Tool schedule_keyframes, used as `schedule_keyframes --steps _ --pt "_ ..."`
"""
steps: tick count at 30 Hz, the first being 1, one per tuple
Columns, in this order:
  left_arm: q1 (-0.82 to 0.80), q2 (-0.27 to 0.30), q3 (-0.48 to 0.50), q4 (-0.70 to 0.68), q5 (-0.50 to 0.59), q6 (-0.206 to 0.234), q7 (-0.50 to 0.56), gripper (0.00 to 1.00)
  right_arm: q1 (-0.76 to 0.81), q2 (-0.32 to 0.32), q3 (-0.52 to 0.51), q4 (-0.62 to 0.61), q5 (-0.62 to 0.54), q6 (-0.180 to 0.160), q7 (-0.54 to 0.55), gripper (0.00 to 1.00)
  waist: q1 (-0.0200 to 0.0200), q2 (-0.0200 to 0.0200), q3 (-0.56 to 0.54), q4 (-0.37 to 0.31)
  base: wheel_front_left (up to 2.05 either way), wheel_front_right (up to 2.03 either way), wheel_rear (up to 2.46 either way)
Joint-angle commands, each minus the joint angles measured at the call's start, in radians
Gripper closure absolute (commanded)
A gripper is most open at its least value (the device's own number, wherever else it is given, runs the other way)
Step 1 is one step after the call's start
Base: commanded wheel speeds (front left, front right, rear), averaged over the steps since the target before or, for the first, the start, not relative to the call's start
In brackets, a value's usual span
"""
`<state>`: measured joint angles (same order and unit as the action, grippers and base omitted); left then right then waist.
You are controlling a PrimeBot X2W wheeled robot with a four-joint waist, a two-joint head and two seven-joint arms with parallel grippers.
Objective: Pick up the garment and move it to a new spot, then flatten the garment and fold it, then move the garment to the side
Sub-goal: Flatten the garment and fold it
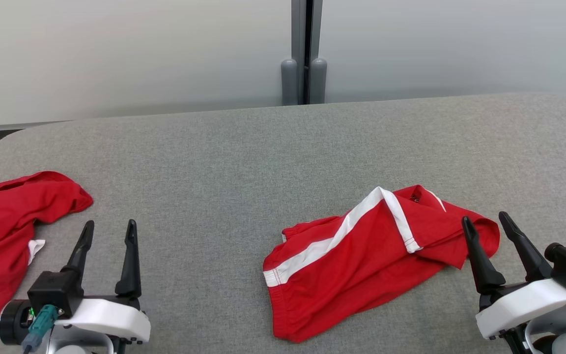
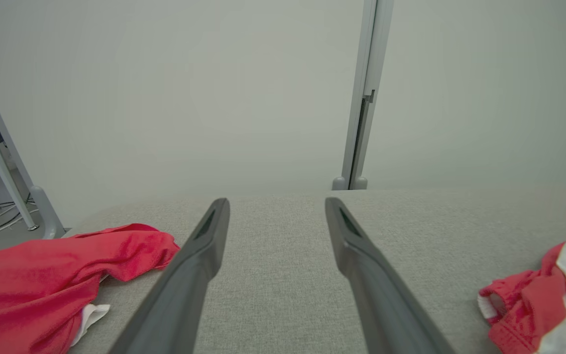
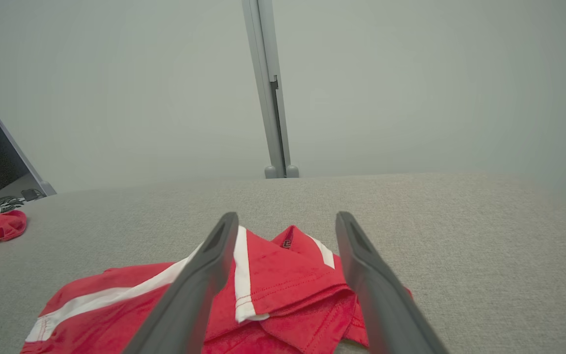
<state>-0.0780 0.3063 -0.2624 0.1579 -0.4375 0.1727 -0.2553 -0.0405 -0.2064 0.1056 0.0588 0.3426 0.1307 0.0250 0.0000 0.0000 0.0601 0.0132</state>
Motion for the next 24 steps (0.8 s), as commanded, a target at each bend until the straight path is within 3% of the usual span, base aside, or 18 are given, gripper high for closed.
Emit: schedule_keyframes --steps 1,17,24 --pt "0.008 0.006 0.0 -0.007 0.001 0.004 0.004 0.0 0.008 -0.004 -0.001 -0.003 -0.004 0.0 0.004 0.0 0.0 0.0 -0.003 0.0 0.0 0.0 0.0" --pt "0.02 -0.012 -0.057 -0.058 0.02 0.024 0.05 0.0 0.016 -0.006 -0.004 -0.019 -0.013 0.0 0.018 0.0 0.0 0.0 -0.017 0.005 0.0 0.0 0.0" --pt "-0.033 -0.056 -0.163 -0.053 0.019 -0.03 0.14 0.0 0.005 -0.007 -0.006 -0.031 -0.014 0.0 0.026 0.0 0.0 0.0 0.009 0.002 0.0 0.0 0.0"
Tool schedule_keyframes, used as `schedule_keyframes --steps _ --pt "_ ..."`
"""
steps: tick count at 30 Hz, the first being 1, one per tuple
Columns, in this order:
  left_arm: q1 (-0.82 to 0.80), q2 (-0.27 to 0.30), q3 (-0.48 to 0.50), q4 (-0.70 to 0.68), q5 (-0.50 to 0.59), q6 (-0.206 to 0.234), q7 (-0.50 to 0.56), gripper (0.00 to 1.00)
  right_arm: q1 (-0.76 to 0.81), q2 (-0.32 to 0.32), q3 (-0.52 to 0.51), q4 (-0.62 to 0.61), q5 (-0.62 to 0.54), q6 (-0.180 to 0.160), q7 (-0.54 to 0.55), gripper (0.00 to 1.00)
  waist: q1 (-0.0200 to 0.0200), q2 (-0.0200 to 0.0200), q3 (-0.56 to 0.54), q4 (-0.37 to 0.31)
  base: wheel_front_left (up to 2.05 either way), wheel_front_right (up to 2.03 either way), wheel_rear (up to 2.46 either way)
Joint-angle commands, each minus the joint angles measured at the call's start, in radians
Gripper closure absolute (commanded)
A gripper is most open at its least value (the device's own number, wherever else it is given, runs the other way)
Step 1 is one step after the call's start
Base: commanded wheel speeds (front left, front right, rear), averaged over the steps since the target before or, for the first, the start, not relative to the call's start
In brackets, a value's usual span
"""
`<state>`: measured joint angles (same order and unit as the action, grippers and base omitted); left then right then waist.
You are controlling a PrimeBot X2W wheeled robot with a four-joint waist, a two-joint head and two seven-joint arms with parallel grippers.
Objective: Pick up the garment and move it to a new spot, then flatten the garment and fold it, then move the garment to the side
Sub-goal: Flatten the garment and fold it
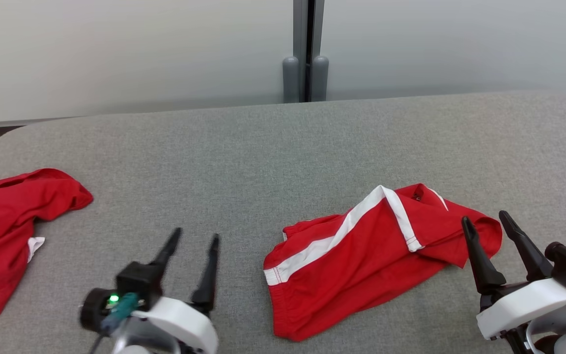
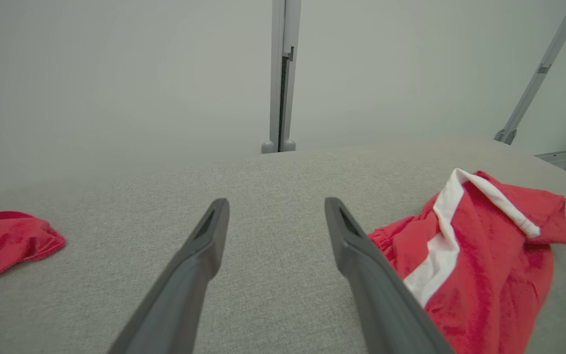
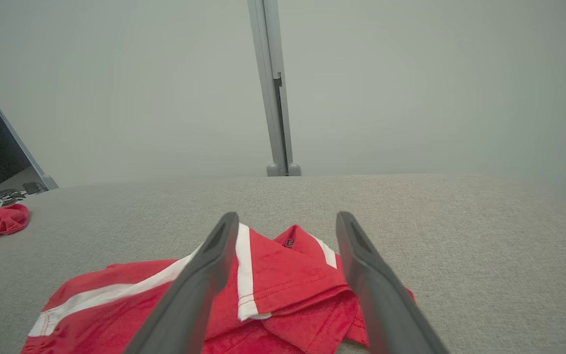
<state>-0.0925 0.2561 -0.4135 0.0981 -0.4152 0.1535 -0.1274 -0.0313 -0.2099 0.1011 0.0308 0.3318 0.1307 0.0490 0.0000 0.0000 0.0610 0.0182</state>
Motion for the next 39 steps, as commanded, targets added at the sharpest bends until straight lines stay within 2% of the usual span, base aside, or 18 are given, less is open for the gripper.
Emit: schedule_keyframes --steps 1,8,15,16,18,24,31,34,39 --pt "-0.025 -0.018 -0.031 0.015 -0.008 -0.026 0.026 0.0 -0.008 -0.004 0.001 -0.005 -0.002 0.0 0.002 0.0 0.0 0.0 0.014 -0.005 0.0 0.0 0.0" --pt "-0.068 -0.104 -0.144 0.142 -0.044 -0.108 0.11 0.0 -0.026 -0.008 0.014 -0.003 0.009 0.0 0.002 0.0 0.0 0.0 0.051 -0.029 0.0 0.0 0.0" --pt "-0.109 -0.151 -0.161 0.264 -0.099 -0.152 0.138 0.0 -0.034 -0.011 0.023 0.005 0.015 0.0 -0.006 0.0 0.0 0.0 0.075 -0.054 0.0 0.0 0.0" --pt "-0.112 -0.154 -0.161 0.273 -0.109 -0.158 0.139 0.13 -0.035 -0.012 0.022 0.007 0.016 0.0 -0.007 0.0 0.0 0.0 0.078 -0.056 0.0 0.0 0.0" --pt "-0.125 -0.156 -0.157 0.286 -0.11 -0.162 0.128 1.0 -0.034 -0.012 0.023 0.009 0.017 0.0 -0.008 0.0 0.0 0.0 0.081 -0.059 0.0 0.0 0.0" --pt "-0.142 -0.149 -0.146 0.304 -0.119 -0.163 0.117 1.0 -0.029 -0.02 0.053 0.013 0.013 0.0 0.002 0.0 0.0 0.0 0.091 -0.059 0.0 0.0 0.0" --pt "-0.158 -0.147 -0.147 0.31 -0.114 -0.157 0.102 1.0 -0.019 -0.046 0.164 0.03 -0.007 0.0 0.019 0.0 0.0 0.0 0.104 -0.049 0.0 0.0 0.0" --pt "-0.177 -0.153 -0.156 0.307 -0.106 -0.156 0.097 1.0 -0.045 -0.056 0.207 0.07 -0.019 0.0 0.015 0.0 0.0 0.0 0.129 -0.034 0.0 0.0 0.0" --pt "-0.209 -0.162 -0.165 0.304 -0.102 -0.155 0.084 1.0 -0.1 -0.067 0.217 0.143 -0.051 0.0 -0.001 0.0 0.0 0.0 0.171 -0.008 0.0 0.0 0.0"
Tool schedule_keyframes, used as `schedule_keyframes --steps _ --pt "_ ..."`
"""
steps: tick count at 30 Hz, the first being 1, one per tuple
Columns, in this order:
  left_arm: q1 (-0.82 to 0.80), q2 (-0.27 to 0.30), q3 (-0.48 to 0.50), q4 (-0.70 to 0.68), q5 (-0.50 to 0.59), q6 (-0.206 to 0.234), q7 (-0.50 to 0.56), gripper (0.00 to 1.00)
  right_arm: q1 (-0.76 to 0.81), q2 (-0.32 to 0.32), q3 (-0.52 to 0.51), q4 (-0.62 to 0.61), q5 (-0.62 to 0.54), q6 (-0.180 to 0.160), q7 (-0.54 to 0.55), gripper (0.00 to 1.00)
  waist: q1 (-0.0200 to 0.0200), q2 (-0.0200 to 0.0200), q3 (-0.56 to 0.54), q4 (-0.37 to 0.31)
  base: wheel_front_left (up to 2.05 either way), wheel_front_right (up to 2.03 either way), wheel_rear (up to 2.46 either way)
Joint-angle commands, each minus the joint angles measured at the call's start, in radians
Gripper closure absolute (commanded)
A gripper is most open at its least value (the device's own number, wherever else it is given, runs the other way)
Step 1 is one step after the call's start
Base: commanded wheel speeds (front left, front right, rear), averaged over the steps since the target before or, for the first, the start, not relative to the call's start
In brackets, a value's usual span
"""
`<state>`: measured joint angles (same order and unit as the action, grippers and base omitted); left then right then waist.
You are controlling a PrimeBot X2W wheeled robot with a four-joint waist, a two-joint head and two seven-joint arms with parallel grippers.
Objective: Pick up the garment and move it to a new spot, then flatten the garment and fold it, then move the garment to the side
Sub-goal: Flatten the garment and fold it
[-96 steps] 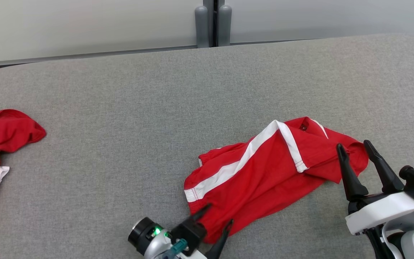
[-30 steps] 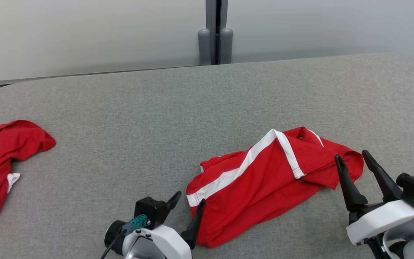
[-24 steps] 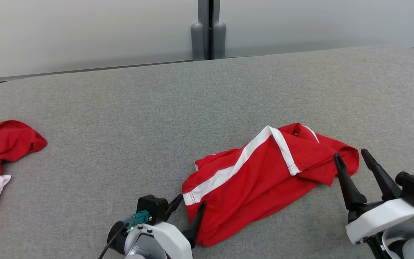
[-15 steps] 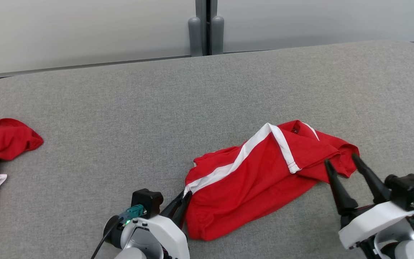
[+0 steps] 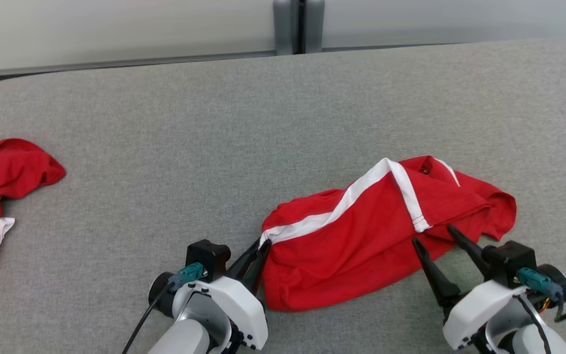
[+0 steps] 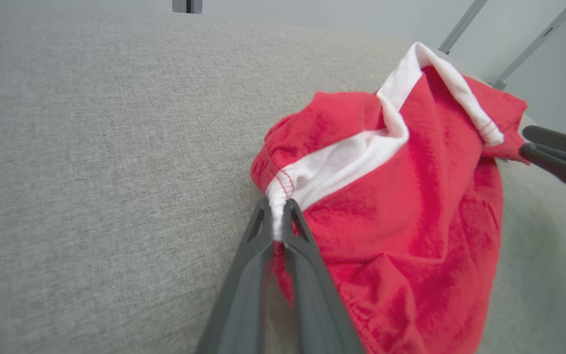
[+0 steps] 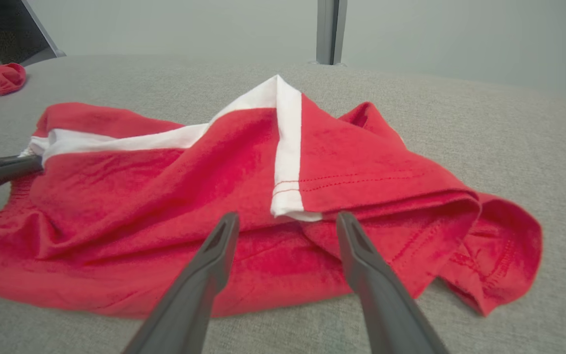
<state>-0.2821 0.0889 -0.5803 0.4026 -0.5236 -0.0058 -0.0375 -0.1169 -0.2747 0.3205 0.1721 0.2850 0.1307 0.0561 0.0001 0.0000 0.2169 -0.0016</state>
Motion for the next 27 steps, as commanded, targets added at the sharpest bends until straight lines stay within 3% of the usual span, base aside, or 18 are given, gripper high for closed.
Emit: schedule_keyframes --steps 1,6,9,10,19,27 --pt "-0.026 0.004 0.001 0.0 0.006 0.003 -0.009 1.0 -0.027 -0.007 -0.001 0.014 -0.018 0.0 -0.012 0.0 -0.0001 0.0 0.024 0.016 0.0 0.0 0.0" --pt "-0.046 -0.003 -0.002 0.009 0.006 0.005 -0.027 1.0 -0.079 0.0 -0.012 0.066 -0.061 0.0 -0.042 0.0 -0.0001 0.0 0.051 0.029 0.0 0.0 0.0" --pt "-0.055 -0.005 -0.003 0.013 0.005 0.005 -0.037 1.0 -0.097 0.009 -0.03 0.087 -0.077 0.0 -0.064 0.87 -0.0001 0.0 0.057 0.032 0.0 0.0 0.0" --pt "-0.059 -0.005 -0.002 0.013 0.005 0.006 -0.042 1.0 -0.103 0.01 -0.039 0.091 -0.079 0.0 -0.07 1.0 -0.0001 0.0 0.059 0.032 0.0 0.0 0.0" --pt "-0.079 0.022 0.016 -0.021 0.024 0.033 -0.088 1.0 -0.132 0.015 -0.116 0.069 -0.07 0.0 -0.119 1.0 -0.0001 0.0 0.055 0.024 0.0 0.0 0.0" --pt "-0.121 0.074 0.055 -0.163 0.075 0.083 -0.144 1.0 -0.159 0.004 -0.21 -0.028 -0.065 0.0 -0.157 1.0 -0.0001 0.0 0.011 0.012 0.0 0.0 0.0"
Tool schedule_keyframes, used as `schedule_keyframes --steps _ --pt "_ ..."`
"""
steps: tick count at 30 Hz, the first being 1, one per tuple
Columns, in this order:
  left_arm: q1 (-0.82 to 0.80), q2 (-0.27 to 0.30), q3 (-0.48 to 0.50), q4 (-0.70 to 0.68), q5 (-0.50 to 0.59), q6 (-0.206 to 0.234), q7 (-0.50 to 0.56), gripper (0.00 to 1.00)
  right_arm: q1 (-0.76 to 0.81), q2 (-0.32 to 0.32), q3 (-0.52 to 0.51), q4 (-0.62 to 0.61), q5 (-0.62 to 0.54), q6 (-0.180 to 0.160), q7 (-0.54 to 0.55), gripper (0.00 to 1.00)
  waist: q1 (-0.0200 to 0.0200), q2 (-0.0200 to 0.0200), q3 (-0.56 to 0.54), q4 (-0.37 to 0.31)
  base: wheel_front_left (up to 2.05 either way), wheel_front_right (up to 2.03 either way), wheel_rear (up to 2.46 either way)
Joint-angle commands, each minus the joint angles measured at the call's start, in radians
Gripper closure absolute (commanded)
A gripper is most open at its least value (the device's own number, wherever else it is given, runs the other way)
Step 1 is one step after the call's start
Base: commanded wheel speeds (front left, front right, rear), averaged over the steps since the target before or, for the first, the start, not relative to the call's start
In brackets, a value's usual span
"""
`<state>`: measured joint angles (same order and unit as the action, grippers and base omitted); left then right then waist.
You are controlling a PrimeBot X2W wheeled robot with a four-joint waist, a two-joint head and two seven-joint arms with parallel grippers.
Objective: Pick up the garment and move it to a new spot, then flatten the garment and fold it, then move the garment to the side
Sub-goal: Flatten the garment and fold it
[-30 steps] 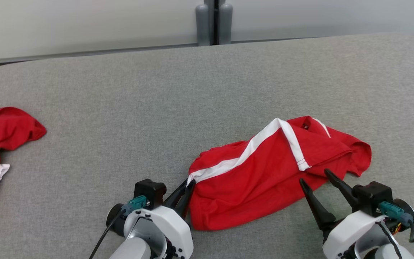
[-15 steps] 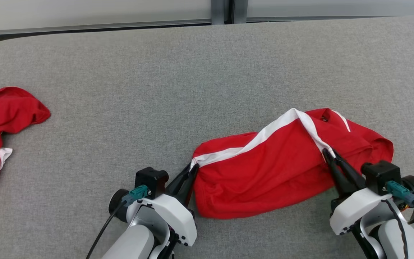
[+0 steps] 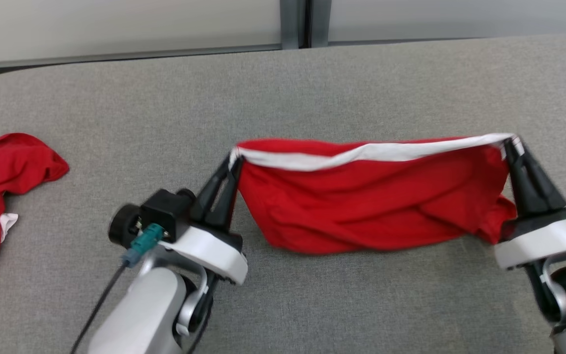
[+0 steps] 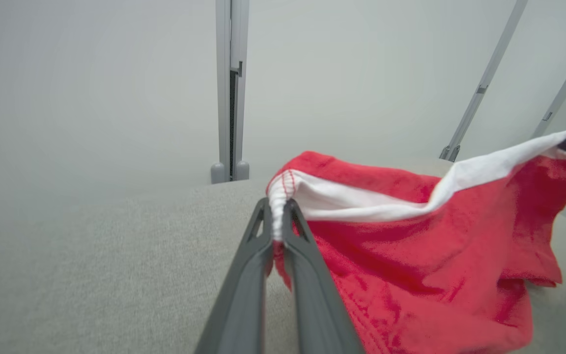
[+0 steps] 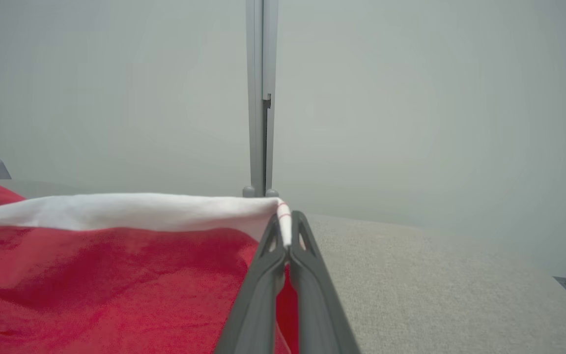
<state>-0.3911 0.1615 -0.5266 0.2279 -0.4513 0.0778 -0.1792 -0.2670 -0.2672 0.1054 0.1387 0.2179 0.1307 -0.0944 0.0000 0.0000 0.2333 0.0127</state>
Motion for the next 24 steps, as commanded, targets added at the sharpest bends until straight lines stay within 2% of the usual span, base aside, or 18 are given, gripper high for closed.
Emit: schedule_keyframes --steps 1,7,11,18,24 --pt "-0.02 0.01 0.009 -0.016 0.011 0.009 -0.005 1.0 -0.014 -0.007 -0.008 -0.013 0.002 0.0 -0.006 1.0 0.0 0.0 -0.015 -0.005 0.0 0.0 0.0" --pt "-0.074 0.065 0.044 -0.212 0.067 0.066 0.01 1.0 -0.053 -0.028 -0.058 -0.153 0.015 0.0 0.015 1.0 0.0 0.0 -0.065 -0.024 0.0 0.0 0.0" --pt "-0.119 0.1 0.062 -0.358 0.101 0.095 0.056 1.0 -0.084 -0.046 -0.093 -0.281 0.013 0.0 0.051 1.0 0.0 0.0 -0.089 -0.032 0.0 0.0 0.0" --pt "-0.154 0.125 0.077 -0.446 0.113 0.111 0.108 1.0 -0.109 -0.049 -0.112 -0.36 0.027 0.0 0.107 1.0 0.0 0.0 -0.089 -0.037 0.0 0.0 0.0" --pt "-0.207 0.111 0.089 -0.421 0.086 0.098 0.113 1.0 -0.162 -0.048 -0.115 -0.36 0.058 0.0 0.134 1.0 0.0 0.0 -0.038 -0.031 0.0 0.0 0.0"
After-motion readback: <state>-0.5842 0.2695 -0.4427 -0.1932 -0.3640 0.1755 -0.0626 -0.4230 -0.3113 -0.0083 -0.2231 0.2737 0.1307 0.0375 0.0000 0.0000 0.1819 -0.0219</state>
